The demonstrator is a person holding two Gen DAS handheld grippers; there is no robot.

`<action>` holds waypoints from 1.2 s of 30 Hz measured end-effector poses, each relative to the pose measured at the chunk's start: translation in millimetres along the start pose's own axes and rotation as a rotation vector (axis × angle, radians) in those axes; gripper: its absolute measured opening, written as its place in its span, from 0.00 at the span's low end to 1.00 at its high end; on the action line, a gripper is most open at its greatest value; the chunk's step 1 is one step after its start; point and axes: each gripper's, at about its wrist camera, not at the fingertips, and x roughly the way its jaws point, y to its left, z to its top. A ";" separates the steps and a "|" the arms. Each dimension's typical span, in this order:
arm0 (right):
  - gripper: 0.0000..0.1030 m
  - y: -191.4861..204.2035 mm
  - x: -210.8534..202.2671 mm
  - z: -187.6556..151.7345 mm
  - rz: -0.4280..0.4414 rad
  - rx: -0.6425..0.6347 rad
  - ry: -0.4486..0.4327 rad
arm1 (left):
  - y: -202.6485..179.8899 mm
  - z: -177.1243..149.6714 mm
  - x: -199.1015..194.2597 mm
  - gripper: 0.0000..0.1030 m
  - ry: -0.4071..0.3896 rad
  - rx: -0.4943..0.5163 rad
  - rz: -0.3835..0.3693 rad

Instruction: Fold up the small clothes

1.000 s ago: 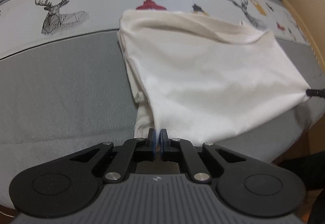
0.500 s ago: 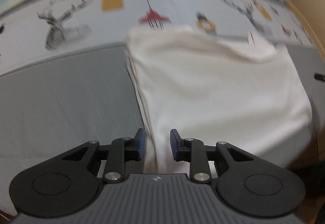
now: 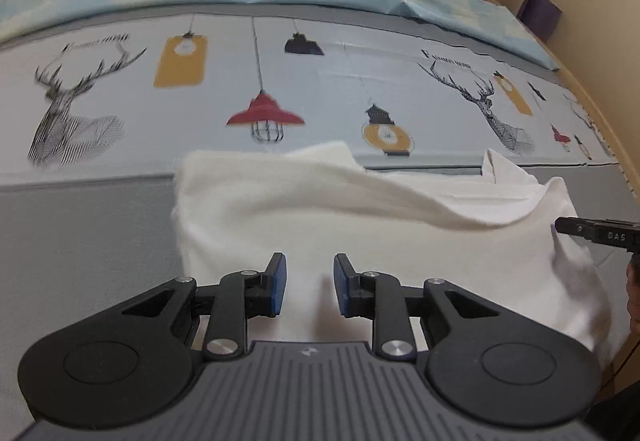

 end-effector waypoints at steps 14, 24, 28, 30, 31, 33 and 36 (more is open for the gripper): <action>0.38 28.0 58.9 40.2 -0.140 -0.017 -0.088 | 29.6 35.6 52.3 0.27 0.037 -0.260 0.086; 0.39 -6.4 -27.1 40.7 -0.283 0.140 -0.224 | 60.5 30.9 -8.3 0.30 -0.034 -0.371 0.120; 0.42 -3.6 -71.9 25.1 -0.226 0.088 -0.220 | 47.1 17.7 -32.1 0.34 -0.058 -0.315 0.124; 0.45 -3.9 -91.3 11.6 -0.199 0.083 -0.214 | 41.3 11.1 -42.1 0.34 -0.060 -0.306 0.142; 0.45 -4.1 -100.0 2.7 -0.186 0.078 -0.212 | 41.4 7.9 -48.5 0.34 -0.051 -0.331 0.132; 0.47 -4.6 -110.5 -14.4 -0.168 0.063 -0.211 | 42.0 0.2 -62.9 0.34 -0.034 -0.385 0.096; 0.48 -9.0 -110.7 -36.4 -0.183 0.030 -0.157 | 28.2 -11.7 -81.2 0.34 -0.057 -0.329 0.098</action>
